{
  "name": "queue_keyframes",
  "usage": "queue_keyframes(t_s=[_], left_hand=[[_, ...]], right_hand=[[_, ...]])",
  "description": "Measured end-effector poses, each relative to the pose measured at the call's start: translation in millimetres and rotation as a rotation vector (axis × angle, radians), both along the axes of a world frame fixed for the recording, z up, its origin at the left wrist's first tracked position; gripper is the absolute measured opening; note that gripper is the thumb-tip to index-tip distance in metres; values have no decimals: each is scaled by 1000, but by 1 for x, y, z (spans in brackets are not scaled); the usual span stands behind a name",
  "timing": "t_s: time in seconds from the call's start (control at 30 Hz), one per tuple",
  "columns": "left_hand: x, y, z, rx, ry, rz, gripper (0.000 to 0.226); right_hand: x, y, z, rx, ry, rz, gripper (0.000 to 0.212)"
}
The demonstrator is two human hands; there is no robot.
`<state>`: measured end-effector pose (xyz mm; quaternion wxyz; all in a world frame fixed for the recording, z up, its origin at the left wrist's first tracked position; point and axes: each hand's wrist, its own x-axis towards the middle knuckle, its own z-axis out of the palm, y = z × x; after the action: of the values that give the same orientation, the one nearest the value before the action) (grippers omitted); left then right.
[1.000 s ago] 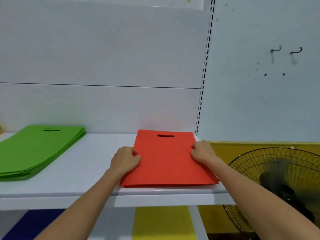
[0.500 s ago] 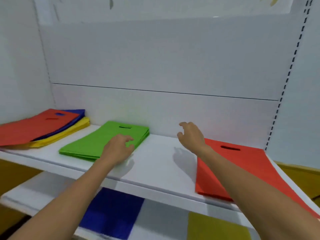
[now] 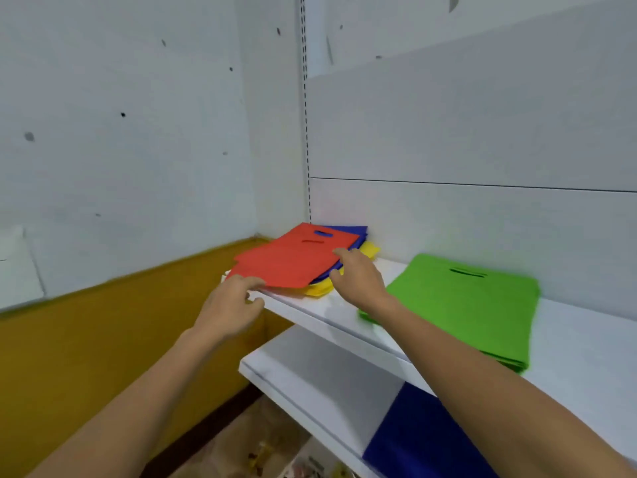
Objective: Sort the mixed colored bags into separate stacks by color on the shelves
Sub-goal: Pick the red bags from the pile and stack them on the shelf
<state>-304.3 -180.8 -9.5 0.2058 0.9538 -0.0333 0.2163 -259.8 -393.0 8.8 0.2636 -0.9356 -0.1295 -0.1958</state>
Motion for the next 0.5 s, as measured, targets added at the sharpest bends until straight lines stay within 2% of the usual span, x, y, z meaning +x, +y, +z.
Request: queue_keyframes(t_s=[0.2,0.5], left_hand=[[55,60,-2,-27,-12,34,37],[171,101,-4,-42,-6,-7,32]], right_hand=[[64,67,-3,-45,9,36,50],[182,94,11,-11,17,-44,46]])
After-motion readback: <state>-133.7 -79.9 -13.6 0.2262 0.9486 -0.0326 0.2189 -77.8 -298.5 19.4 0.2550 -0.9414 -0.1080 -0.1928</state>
